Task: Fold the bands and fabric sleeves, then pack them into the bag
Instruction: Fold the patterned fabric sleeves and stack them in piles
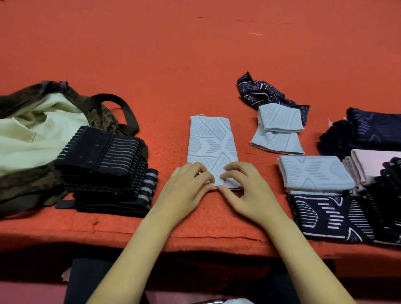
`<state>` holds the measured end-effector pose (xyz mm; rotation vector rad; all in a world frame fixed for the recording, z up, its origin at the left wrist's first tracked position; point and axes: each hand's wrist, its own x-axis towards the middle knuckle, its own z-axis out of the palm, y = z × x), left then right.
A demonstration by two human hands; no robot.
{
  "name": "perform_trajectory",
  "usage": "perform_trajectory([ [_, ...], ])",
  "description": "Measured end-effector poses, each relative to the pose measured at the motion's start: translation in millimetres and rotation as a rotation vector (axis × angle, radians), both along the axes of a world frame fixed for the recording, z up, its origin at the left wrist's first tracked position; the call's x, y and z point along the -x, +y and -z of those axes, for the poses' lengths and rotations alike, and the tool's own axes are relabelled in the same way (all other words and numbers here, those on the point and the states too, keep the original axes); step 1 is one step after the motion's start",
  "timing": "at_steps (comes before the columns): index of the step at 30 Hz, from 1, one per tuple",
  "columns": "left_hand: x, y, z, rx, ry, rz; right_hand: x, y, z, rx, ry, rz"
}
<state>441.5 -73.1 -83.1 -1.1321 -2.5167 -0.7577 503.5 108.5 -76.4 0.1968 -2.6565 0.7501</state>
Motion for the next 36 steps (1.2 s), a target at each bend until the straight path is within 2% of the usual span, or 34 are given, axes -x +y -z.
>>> perform_trajectory([
  [5,-1,1,-2,-0.035,0.028,-0.010,1,1,4,-0.004,-0.024,-0.013],
  [13,-7,0,-10,-0.165,-0.013,0.032,-1,2,0,0.019,0.097,0.106],
  [16,-14,-1,-16,-0.230,0.000,-0.011,-6,0,-3,0.086,0.165,0.157],
  [18,-15,-1,-19,-0.234,-0.074,-0.077,-5,0,-5,0.148,0.140,0.168],
  [23,9,18,-30,-0.070,-0.260,-0.301,5,1,-14,0.431,-0.003,0.108],
  [25,16,26,-29,-0.048,-0.288,-0.355,7,3,-13,0.482,-0.044,0.069],
  [30,10,21,-25,-0.404,-0.384,-0.263,16,5,-4,0.379,-0.051,0.106],
  [33,7,13,-20,-0.375,-0.365,-0.127,23,8,-1,0.288,-0.006,0.076],
  [36,8,15,-12,-0.293,-0.374,-0.132,29,9,5,0.226,0.000,0.079],
])
